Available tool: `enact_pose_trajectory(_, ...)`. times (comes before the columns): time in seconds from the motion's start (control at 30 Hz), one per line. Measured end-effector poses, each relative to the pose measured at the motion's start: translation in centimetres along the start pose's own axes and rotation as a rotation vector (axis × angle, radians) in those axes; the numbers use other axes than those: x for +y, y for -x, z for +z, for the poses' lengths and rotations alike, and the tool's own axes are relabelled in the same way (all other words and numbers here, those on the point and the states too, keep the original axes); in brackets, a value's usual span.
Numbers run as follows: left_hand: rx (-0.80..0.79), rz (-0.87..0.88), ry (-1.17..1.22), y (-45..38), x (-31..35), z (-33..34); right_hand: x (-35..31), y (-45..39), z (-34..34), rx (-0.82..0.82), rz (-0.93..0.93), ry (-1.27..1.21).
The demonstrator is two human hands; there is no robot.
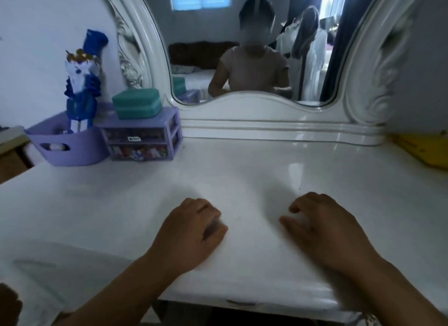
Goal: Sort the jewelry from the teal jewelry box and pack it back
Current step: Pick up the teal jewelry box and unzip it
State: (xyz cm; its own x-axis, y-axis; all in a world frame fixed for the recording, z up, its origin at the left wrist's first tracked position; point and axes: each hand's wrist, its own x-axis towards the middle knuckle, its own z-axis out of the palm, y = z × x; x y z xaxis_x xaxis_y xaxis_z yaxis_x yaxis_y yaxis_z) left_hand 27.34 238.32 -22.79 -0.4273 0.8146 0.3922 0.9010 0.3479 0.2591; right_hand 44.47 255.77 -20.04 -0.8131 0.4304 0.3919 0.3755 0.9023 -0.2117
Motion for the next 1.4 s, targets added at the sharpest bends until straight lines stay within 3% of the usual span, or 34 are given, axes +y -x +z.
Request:
enact_pose_trajectory(0.17,0.047,-0.077,0.028,-3.6,-2.5,-2.5,-2.2,-5.6,0.6,0.012,-0.169,-0.026)
enact_pose_trajectory(0.33,0.280,-0.171,-0.012,-9.1,-8.9,-5.3,-1.7,-11.0,2.7,0.078,-0.249,0.056)
enact_pose_trajectory(0.5,0.585,-0.359,-0.189,-15.1,-15.4,-8.1,-0.7,-14.8,4.5,0.311,-0.339,0.029)
enact_pose_trajectory(0.7,0.472,-0.613,-0.234,-19.9,-18.9,-8.1,0.9,-16.5,7.2,0.338,-0.323,-0.045)
enact_pose_trajectory(0.87,0.497,-0.705,-0.067,-20.8,-20.5,-7.8,0.4,-15.5,5.9,0.331,-0.214,-0.028)
enact_pose_trajectory(0.97,0.608,-0.649,-0.052,-20.2,-19.2,-8.7,0.9,-15.0,5.8,0.283,-0.159,-0.015)
enact_pose_trajectory(1.07,0.722,-0.463,0.041,-18.7,-15.0,-10.0,0.6,-14.4,4.5,0.188,-0.130,-0.038)
enact_pose_trajectory(1.27,0.402,0.000,0.245,-13.7,-4.5,-7.8,0.7,-13.2,0.9,0.204,-0.059,-0.070)
enact_pose_trajectory(1.4,0.175,0.029,0.297,-10.7,-0.7,-2.9,2.1,-10.5,-0.7,0.171,-0.005,-0.210)
